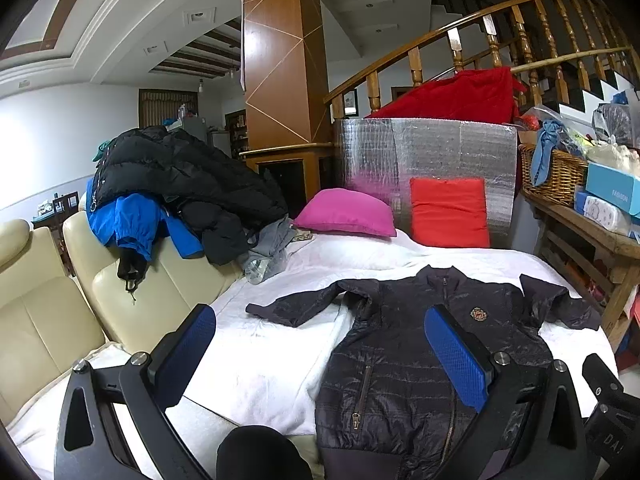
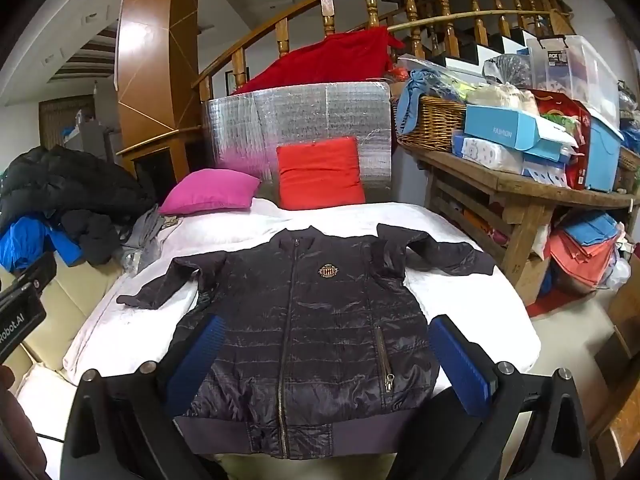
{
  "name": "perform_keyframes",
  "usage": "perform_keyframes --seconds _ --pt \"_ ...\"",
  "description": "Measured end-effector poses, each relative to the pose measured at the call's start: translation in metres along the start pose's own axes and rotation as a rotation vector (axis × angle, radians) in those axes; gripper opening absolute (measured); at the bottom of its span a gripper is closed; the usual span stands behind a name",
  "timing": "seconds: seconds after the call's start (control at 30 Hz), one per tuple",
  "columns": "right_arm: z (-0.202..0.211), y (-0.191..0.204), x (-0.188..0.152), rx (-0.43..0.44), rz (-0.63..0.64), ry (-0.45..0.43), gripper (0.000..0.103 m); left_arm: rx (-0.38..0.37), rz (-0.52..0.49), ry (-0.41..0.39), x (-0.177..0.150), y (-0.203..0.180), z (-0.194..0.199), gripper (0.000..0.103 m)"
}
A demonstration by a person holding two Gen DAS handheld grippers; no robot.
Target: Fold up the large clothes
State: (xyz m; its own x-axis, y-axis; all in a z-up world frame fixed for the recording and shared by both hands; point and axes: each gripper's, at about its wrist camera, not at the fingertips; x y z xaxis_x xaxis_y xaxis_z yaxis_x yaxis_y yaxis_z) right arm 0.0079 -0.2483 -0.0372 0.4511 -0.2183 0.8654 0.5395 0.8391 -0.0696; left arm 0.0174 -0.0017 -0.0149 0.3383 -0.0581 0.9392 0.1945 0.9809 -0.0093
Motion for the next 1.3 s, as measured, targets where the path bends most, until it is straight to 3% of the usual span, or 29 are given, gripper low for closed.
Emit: perform_keyframes --seconds 1.3 --pt "-0.014 -0.003 -0.007 0.017 -0.023 0.050 0.103 0.004 -0.021 0.037 -0.008 -0.003 -0.009 0.103"
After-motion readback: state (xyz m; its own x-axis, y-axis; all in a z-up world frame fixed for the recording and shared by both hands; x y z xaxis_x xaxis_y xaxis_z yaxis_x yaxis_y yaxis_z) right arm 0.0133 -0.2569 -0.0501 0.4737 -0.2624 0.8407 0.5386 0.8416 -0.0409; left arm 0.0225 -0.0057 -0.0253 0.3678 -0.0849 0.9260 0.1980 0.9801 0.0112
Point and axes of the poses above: each gripper's, at about its wrist camera, not at the fingertips, and z roughly against the way its jaws point, y to its left, x to its top, and after that the axes turned 13 degrees about -x, right-handed
